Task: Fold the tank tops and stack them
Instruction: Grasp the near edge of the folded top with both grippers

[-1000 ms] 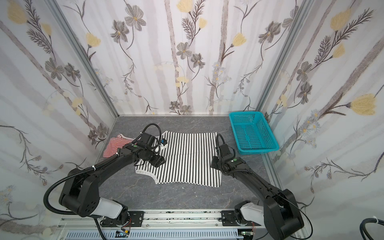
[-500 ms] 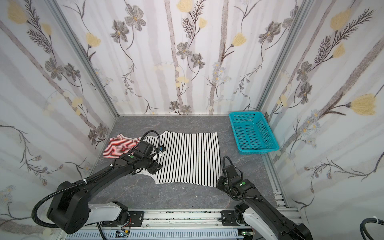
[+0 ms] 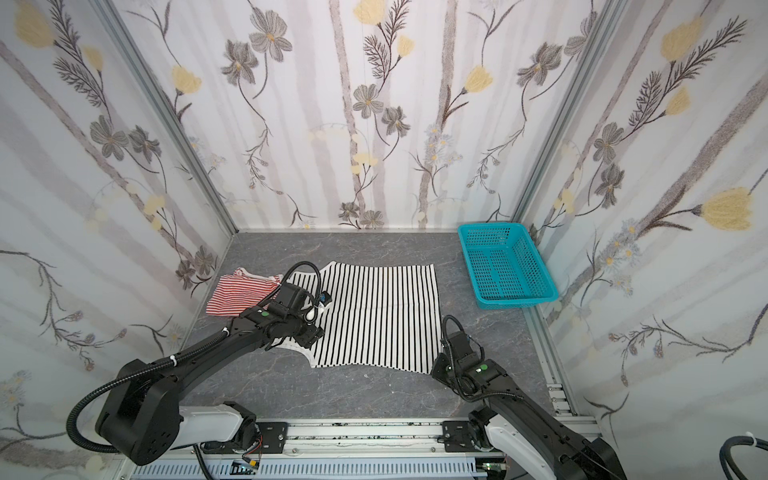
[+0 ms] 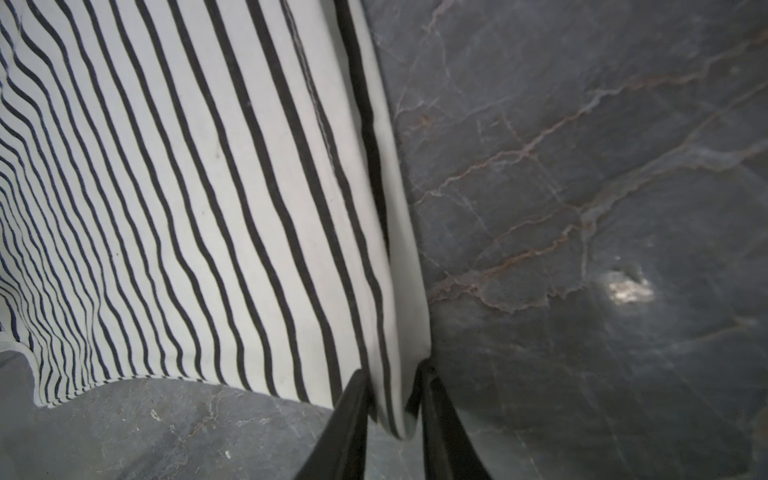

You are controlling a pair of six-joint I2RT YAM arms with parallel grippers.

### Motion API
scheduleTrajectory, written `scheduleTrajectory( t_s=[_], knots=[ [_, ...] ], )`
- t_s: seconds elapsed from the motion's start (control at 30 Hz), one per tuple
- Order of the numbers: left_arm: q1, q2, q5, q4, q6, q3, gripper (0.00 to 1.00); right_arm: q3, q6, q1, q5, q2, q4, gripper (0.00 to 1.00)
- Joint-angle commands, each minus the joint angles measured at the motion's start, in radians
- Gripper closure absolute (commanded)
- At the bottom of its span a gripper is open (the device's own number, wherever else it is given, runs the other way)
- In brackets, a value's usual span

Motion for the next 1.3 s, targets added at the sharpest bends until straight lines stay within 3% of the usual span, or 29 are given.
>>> scheduleTrajectory(
  t_s=[0.0,0.2,0.43,0.77,0.97,1.27],
  knots=[
    [0.000,-0.002,-0.009,0.018,0.014,0.001,0.28,0.020,0.015,0.000,0.032,0.012,-0.006,0.85],
    [-0.002,0.003,0.025,0.009,0.034,-0.012,0.28,0.066,-0.008,0.002,0.030,0.040,-0.014,1.00],
    [-0.071,-0.025,0.148,-0.124,0.124,-0.043,0.29,0.152,-0.030,0.011,0.064,0.064,-0.053,1.00],
    [-0.117,-0.055,0.074,-0.176,0.200,-0.135,0.34,0.266,-0.081,0.009,0.058,0.149,-0.057,1.00],
    [-0.130,-0.042,0.097,-0.173,0.205,-0.145,0.42,0.259,-0.084,0.010,0.056,0.155,-0.049,1.00],
    [-0.131,0.019,0.111,-0.160,0.205,-0.129,0.45,0.243,-0.083,0.010,0.054,0.151,-0.042,1.00]
  ],
)
